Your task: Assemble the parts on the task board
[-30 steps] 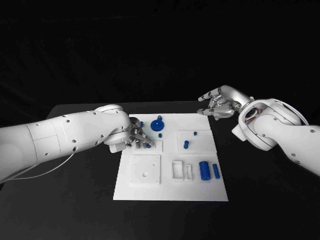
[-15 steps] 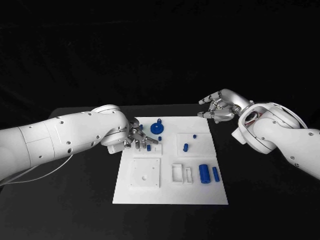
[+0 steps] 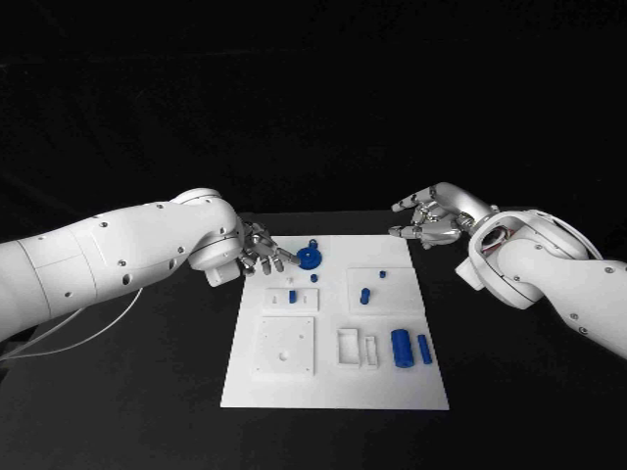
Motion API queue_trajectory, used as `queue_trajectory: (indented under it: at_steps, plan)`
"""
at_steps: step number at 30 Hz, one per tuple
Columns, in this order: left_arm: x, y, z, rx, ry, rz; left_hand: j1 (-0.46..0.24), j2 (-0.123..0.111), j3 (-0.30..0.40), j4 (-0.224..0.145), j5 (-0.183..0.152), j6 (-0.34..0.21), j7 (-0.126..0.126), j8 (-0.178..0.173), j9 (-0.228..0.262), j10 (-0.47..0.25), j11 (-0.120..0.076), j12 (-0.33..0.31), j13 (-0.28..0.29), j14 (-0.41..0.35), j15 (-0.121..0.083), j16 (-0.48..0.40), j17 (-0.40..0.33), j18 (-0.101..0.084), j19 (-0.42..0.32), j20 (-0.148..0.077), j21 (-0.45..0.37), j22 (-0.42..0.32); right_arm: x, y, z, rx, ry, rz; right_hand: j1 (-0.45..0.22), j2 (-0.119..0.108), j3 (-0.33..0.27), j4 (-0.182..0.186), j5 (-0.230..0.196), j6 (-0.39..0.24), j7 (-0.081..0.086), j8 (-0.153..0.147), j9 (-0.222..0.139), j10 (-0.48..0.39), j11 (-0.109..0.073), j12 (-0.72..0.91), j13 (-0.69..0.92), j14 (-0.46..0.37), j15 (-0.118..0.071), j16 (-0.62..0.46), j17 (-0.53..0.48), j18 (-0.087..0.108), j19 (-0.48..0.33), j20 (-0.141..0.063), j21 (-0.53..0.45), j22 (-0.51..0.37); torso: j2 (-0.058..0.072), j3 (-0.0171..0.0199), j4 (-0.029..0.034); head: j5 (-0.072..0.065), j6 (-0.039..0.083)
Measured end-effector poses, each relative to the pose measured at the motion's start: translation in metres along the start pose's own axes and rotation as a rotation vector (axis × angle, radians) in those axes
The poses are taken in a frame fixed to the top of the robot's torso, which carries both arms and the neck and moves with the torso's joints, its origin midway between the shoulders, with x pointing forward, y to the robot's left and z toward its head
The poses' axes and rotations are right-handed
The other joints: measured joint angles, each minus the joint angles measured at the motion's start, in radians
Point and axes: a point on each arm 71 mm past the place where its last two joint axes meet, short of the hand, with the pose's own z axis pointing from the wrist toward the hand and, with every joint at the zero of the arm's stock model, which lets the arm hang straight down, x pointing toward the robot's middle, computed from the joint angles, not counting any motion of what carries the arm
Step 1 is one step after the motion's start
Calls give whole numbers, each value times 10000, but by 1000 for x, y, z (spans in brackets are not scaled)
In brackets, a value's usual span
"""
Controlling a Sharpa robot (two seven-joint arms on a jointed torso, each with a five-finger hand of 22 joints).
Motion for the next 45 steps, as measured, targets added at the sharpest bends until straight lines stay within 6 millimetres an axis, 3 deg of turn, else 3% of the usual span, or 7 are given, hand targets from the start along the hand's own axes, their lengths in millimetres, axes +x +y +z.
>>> queue_trajectory:
  at_steps: [9,15,18,26,30,35,45]
  plan:
    - [-39,10,6,-280,-501,-594,118,348,-317,-325,14,-1036,424,20,-2980,17,266,-514,3,-136,105,-710,-639,0,-79,94,-913,-51,1,0,1,-7,-20,43,0,0,17,17,0,0,0,0,0,0,0,0,1,0,0,0,1,0,0,0,0,-6,26,7,-19,27,215]
    - [-62,16,12,-428,-1008,-993,370,337,-338,-385,14,-1389,566,20,-3754,-78,342,-1278,-107,-311,66,-1266,-1191,0,-22,37,-1134,-59,0,0,0,-7,-53,50,0,0,28,27,0,1,-1,0,1,0,0,0,1,0,0,0,1,0,0,0,0,-9,35,20,-33,105,267]
    - [-70,19,17,-520,-1224,-1173,618,445,-335,-402,14,-1396,560,37,-4002,-615,378,-1033,261,-475,158,-950,-1007,11,-22,37,-1134,2,0,0,0,-3,-65,50,0,0,28,27,0,1,-1,0,1,0,0,0,1,0,0,0,1,-1,0,-1,0,-9,46,20,-41,163,279]
    - [-82,19,26,-578,-1515,-1202,728,431,-480,-353,15,-1365,590,350,-3948,-1255,318,687,1337,-322,121,-24,-351,166,214,95,-46,1,-1,1,-1,-37,-81,55,0,0,28,27,0,1,-1,0,1,0,0,0,-8,0,0,0,1,0,0,-1,0,-9,106,15,-104,197,303]
    - [-81,13,28,-466,-1464,-737,398,102,-448,-126,-84,-1478,583,396,-3920,-1255,318,893,1344,-305,107,120,-282,167,227,74,379,0,-2,1,-2,-55,-84,48,0,0,28,27,0,1,-1,0,1,0,0,0,-8,0,0,0,1,-1,0,-1,0,-9,151,13,-126,226,311]
    - [-80,8,32,-471,-1348,-104,293,89,-384,-61,-84,-1455,560,491,-3846,-1255,318,936,1301,-235,104,277,-139,167,263,110,638,-1,-2,4,-2,-131,-76,59,0,0,28,27,0,1,-1,0,1,0,0,0,-7,0,0,0,14,0,1,0,0,-8,219,1,-160,263,347]
    - [-73,14,40,-830,-693,669,153,230,-377,-179,15,-1422,423,735,-2204,-1221,270,1079,1259,-200,69,430,40,166,251,98,795,-2,-5,8,-2,-232,-132,67,0,0,28,27,0,2,-1,0,1,0,0,0,-7,0,0,0,20,0,0,-1,0,-8,334,-18,-221,307,399]
